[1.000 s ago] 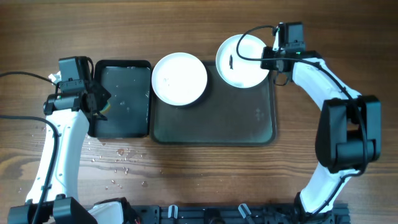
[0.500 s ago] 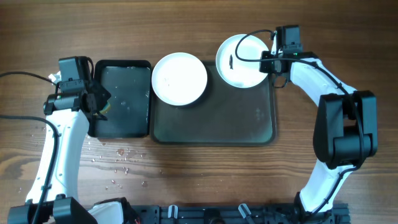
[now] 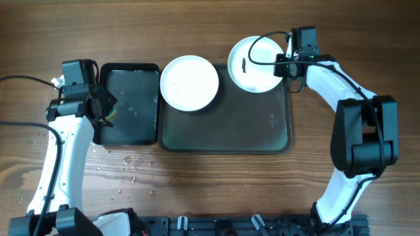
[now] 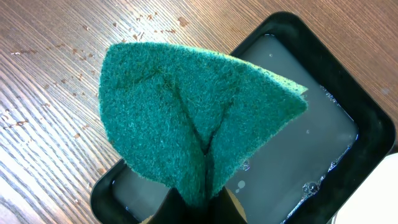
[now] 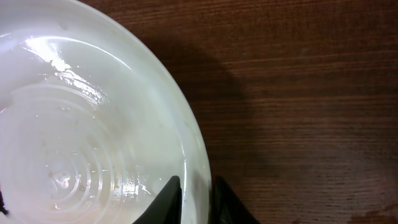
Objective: Clean dirty plates on tray and stack at the side
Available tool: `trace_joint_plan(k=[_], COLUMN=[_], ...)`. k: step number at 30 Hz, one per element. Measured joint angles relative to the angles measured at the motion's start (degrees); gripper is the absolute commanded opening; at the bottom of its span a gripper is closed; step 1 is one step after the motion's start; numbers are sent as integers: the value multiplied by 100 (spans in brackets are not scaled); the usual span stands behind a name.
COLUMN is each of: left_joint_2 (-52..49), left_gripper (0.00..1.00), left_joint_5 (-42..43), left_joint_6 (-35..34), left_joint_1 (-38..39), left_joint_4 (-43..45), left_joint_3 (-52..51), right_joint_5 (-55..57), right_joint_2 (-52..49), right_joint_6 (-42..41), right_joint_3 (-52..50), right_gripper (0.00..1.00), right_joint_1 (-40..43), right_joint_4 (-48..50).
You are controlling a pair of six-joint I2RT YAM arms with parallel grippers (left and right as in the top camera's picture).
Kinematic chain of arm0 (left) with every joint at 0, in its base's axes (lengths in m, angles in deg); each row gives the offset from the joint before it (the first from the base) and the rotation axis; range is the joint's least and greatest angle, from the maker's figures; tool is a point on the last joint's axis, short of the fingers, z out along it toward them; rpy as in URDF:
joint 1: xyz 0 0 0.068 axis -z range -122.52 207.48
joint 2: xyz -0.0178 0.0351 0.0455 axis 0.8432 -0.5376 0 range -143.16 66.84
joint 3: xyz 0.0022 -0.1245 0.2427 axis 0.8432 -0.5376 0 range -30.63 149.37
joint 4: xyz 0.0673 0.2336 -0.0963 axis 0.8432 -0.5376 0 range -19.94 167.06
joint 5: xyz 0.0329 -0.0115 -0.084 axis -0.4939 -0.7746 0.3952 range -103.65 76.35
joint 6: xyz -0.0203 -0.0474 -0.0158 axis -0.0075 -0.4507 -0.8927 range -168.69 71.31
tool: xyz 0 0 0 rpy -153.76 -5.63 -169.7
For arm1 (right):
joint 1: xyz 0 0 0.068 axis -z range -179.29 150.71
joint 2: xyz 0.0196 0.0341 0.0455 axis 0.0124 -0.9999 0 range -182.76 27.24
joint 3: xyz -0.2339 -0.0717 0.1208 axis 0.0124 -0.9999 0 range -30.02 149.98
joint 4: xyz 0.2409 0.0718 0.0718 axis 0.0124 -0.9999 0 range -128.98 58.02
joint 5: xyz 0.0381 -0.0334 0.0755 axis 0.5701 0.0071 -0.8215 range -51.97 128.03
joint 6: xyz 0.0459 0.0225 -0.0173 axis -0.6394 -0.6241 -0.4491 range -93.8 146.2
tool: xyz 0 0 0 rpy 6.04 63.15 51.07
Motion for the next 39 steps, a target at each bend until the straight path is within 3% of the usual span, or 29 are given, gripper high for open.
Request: trace_joint_plan(k=[28,32,39], left_joint_2=[0,0,0], left_gripper=[4,4,4], left_joint_5=[2,0,2], left_joint_6=[0,0,0], left_joint_1=[0,0,0], left_joint_4=[2,0,2], left_joint_3=[0,0,0], right_joint_5=[33,42,74], right_joint_2=[-57,-225,-205], right_joint_6=[0,-7,-4], right_joint_3=[0,0,9], right_gripper=[15,5,4], right_joint_1=[0,0,-9], right_joint_4=[415,481,452])
